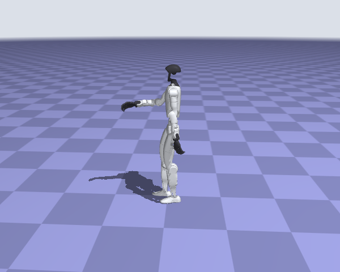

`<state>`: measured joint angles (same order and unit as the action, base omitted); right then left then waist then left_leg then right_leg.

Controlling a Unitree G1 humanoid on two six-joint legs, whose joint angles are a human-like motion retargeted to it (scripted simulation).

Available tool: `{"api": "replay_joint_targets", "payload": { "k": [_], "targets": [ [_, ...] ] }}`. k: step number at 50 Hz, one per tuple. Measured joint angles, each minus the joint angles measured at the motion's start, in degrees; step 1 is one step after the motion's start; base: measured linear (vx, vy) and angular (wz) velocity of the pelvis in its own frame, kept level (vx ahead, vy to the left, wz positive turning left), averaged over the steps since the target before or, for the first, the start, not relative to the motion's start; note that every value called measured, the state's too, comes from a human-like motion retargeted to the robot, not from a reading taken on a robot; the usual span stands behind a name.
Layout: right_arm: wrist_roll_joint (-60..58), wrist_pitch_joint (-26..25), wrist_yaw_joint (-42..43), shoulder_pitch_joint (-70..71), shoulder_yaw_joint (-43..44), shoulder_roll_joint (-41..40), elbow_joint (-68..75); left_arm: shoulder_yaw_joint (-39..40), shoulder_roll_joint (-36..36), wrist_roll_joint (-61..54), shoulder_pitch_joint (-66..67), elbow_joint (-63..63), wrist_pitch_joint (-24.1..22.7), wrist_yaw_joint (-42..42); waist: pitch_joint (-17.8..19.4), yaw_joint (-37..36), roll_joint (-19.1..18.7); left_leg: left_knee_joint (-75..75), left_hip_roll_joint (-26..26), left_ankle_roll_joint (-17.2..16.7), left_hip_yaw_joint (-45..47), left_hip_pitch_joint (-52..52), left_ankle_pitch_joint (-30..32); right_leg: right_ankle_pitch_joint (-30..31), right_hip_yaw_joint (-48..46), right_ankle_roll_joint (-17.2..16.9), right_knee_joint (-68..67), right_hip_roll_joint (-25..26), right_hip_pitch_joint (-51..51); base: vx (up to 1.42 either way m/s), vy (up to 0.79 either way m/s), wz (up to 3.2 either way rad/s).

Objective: Upper body actions

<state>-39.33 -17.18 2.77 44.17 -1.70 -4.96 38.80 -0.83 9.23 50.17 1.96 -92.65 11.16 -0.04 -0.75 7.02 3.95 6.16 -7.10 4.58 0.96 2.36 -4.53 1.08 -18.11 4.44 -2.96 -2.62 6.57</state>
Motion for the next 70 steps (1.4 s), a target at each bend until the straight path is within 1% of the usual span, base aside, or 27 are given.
{"api": "replay_joint_targets", "payload": {
  "k": [3,5,9,10,12,17,20,22,25,28,31,33,36,37,39,40,42,45,47,49,52,55,57,60,65,67,70],
  "targets": [
    [2.0,5.4,-2.3,-2.3,-0.3,2.0,-1.4,-0.9,-0.1,0.7,-0.3,0.6,-0.5,-0.1,0.1,-0.5,0.2,-0.4,-0.4,0.9,0.2,0.1,0.1,0.4,0.6,-0.6,-0.5,-0.3,0.7,-0.03,0.15,-0.12],
    [3.7,10.7,-2.1,-5.2,-0.7,3.6,-2.0,-1.5,-0.3,1.3,-0.7,1.1,-1.2,-0.7,0.2,-1.0,0.3,-1.0,-0.6,1.5,0.2,0.2,0.2,0.7,1.0,-1.0,-1.1,-0.6,1.5,-0.05,0.15,-0.18],
    [7.8,21.8,1.4,-13.5,-2.4,6.0,0.5,-2.1,-0.5,1.2,-1.3,2.5,-2.5,-1.7,1.0,-1.9,0.8,-2.4,-1.0,2.8,1.0,0.6,0.3,1.2,2.4,-1.9,-3.2,-1.1,3.8,-0.11,0.12,-0.22],
    [9.2,23.9,2.5,-15.8,-3.0,6.3,1.9,-2.2,-0.5,0.8,-1.5,3.0,-2.8,-1.7,1.3,-1.9,0.9,-2.7,-1.0,3.1,1.0,0.8,0.3,1.3,2.7,-2.3,-3.9,-1.4,4.5,-0.16,0.12,-0.16],
    [12.3,25.4,3.8,-20.4,-4.5,6.7,6.0,-2.5,-0.3,0.1,-1.9,3.7,-3.3,-1.5,2.0,-1.4,1.2,-3.0,-1.1,3.7,1.1,1.6,0.4,1.7,3.2,-3.2,-5.6,-1.9,6.0,-0.16,0.21,-0.07],
    [13.9,23.6,0.8,-32.1,-7.4,7.3,17.0,-3.9,0.7,0.3,-3.8,4.1,-3.9,-2.3,3.5,0.7,1.3,-3.0,-1.3,5.0,0.9,4.4,1.1,2.8,3.9,-6.6,-8.8,-3.1,9.3,-0.19,0.17,0.14],
    [13.5,24.8,1.3,-38.0,-6.6,7.7,23.0,-4.3,1.5,2.0,-4.5,4.2,-3.6,-3.2,4.0,1.5,1.4,-3.2,-1.5,5.4,0.7,5.1,1.9,1.4,6.9,-9.4,-9.2,-2.5,9.3,-0.13,0.11,0.16],
    [13.9,26.2,3.2,-40.9,-6.1,8.4,27.4,-4.3,1.8,2.3,-4.4,4.4,-3.6,-3.0,3.7,1.5,0.9,-3.4,-1.0,5.5,0.9,5.7,2.4,-0.8,7.8,-9.4,-10.7,-1.4,8.5,-0.14,0.16,-0.05],
    [14.8,26.6,6.2,-43.8,-5.1,9.4,34.4,-4.1,2.3,2.1,-4.0,4.7,-3.4,-2.8,2.8,1.2,-0.3,-3.3,0.2,5.3,0.9,6.8,3.0,-2.7,4.4,-7.6,-14.8,-0.8,6.5,-0.17,0.17,-0.12],
    [11.8,26.8,8.1,-44.1,-3.3,10.4,42.9,-2.9,2.4,1.8,-3.7,4.6,-2.4,-3.0,1.6,0.2,-1.2,-3.1,1.4,5.1,1.2,7.8,3.6,-3.6,2.0,-5.6,-20.4,0.5,4.0,-0.15,0.09,-0.24],
    [8.4,23.7,8.6,-42.5,-2.4,11.6,51.5,-1.4,2.0,0.6,-3.3,4.1,-1.7,-3.2,0.4,-1.2,-1.7,-3.1,1.9,4.9,1.6,8.4,4.3,-3.2,2.0,-5.6,-24.4,2.6,1.0,-0.23,0.08,-0.29],
    [6.6,20.0,7.1,-41.0,-2.2,12.3,56.4,-0.3,1.5,-1.0,-3.1,3.9,-1.4,-3.4,-0.1,-1.6,-1.8,-2.9,1.7,5.0,1.9,9.0,4.8,-2.0,2.2,-6.8,-25.7,3.9,-1.1,-0.27,0.06,-0.08],
    [4.5,14.9,2.6,-40.0,-1.9,12.8,58.6,1.1,0.8,-3.4,-2.8,3.9,-1.7,-3.6,-0.4,-1.9,-1.2,-2.3,0.5,5.1,2.0,10.4,5.9,1.7,3.3,-9.2,-24.1,5.4,-4.3,-0.24,0.04,0.04],
    [4.0,14.0,1.2,-39.8,-1.7,12.8,58.6,1.4,0.6,-4.0,-2.7,4.0,-1.8,-3.7,-0.4,-1.8,-1.0,-2.1,0.0,5.1,2.1,10.9,6.4,2.4,4.0,-9.1,-22.5,5.7,-5.1,-0.50,-0.01,0.13],
    [3.8,14.0,-0.2,-39.3,-1.6,12.7,58.4,1.9,0.3,-5.0,-2.1,4.1,-2.2,-3.5,-0.5,-1.8,-0.3,-1.7,-1.0,5.0,2.4,12.3,7.5,1.5,6.1,-6.8,-17.0,5.9,-6.6,-0.55,-0.04,0.00],
    [3.8,14.2,-0.5,-38.9,-1.6,12.5,58.0,2.2,0.2,-5.3,-1.8,4.2,-2.5,-3.4,-0.6,-2.0,0.0,-1.7,-1.4,4.8,2.8,13.0,8.1,0.0,6.8,-5.7,-13.9,5.6,-7.5,-0.54,-0.05,-0.24],
    [4.1,14.9,-0.5,-38.0,-1.9,11.9,56.3,2.6,0.3,-5.6,-1.3,4.1,-3.0,-2.4,0.1,-2.4,-0.1,-1.5,-1.4,3.9,3.0,14.3,9.0,-5.2,6.8,-2.0,-10.9,6.2,-8.1,-0.49,-0.05,-0.35],
    [4.1,15.5,-0.2,-36.2,-1.9,11.1,53.3,2.3,0.5,-6.2,-0.7,3.6,-3.5,0.7,2.0,-2.7,-1.1,-1.5,-0.5,0.7,3.2,15.9,9.9,-8.5,6.7,2.3,-6.6,7.1,-8.3,-0.54,-0.05,-0.23],
    [3.7,16.2,0.1,-35.4,-2.4,10.9,51.1,2.0,0.5,-6.7,0.0,3.1,-3.7,3.9,3.0,-2.8,-1.6,-2.2,-0.1,-0.9,4.0,16.3,8.1,-9.8,8.1,3.3,-4.8,7.7,-7.9,-0.61,-0.05,-0.19],
    [3.3,16.9,0.4,-35.0,-2.8,10.9,49.2,1.9,0.4,-6.6,0.9,2.3,-3.7,6.6,3.7,-2.7,-1.6,-3.1,-0.5,-1.4,4.7,16.6,6.0,-9.5,8.5,4.1,-3.3,7.8,-7.3,-0.57,-0.05,-0.08],
    [2.7,17.2,0.8,-34.9,-2.0,11.3,47.6,1.3,0.1,-4.9,1.3,0.6,-3.1,7.0,4.8,-1.6,-1.9,-3.8,-1.7,-2.8,4.3,16.6,3.9,-7.6,6.9,4.2,-1.3,7.0,-6.5,-0.59,-0.02,0.51],
    [3.5,17.7,1.1,-36.0,-0.5,12.3,48.0,0.8,0.1,-2.1,1.5,-0.7,-2.4,5.1,5.4,-1.3,-1.9,-2.3,-4.1,-3.4,-1.5,16.3,4.0,-5.7,4.8,3.9,0.4,6.0,-5.9,-0.43,0.05,0.64],
    [4.5,17.9,0.7,-36.8,0.3,13.1,49.5,0.8,-0.1,-0.6,2.0,-0.7,-2.2,4.8,5.4,-2.0,-1.4,0.6,-4.2,-3.2,-1.9,15.8,4.1,-4.7,4.2,3.7,1.3,5.0,-5.1,-0.45,0.06,0.37],
    [4.6,16.9,-1.0,-37.3,1.5,14.3,53.0,1.5,-0.4,0.5,3.1,0.0,-1.9,5.1,5.2,-3.7,-0.8,5.5,-4.8,-4.5,-5.1,14.7,2.4,-3.2,4.1,3.8,2.4,3.7,-3.6,-0.30,0.06,0.10],
    [2.5,11.6,-2.5,-37.7,2.9,15.1,57.9,3.1,-0.6,-0.6,4.6,-0.6,-1.6,3.9,3.9,-3.4,0.0,12.5,-3.2,-7.8,-5.4,10.5,-1.1,-1.9,4.5,3.2,1.9,1.6,-0.6,-0.34,0.11,0.05],
    [2.6,11.0,-2.1,-38.6,3.2,15.0,58.0,3.2,-0.3,-1.3,4.7,-1.3,-1.2,3.2,3.2,-2.3,0.5,14.4,-1.7,-8.1,-4.0,8.1,-1.5,-1.4,4.4,2.8,1.4,0.6,0.6,-0.26,0.12,0.16],
    [3.4,12.2,-2.0,-40.3,3.6,14.7,56.9,3.0,0.2,-1.2,4.5,-1.6,-0.7,2.8,2.1,-0.8,1.1,15.9,1.0,-8.4,-1.8,4.4,-1.8,-0.8,4.0,2.5,0.6,-0.6,2.1,-0.21,0.09,0.21]
  ]
}}
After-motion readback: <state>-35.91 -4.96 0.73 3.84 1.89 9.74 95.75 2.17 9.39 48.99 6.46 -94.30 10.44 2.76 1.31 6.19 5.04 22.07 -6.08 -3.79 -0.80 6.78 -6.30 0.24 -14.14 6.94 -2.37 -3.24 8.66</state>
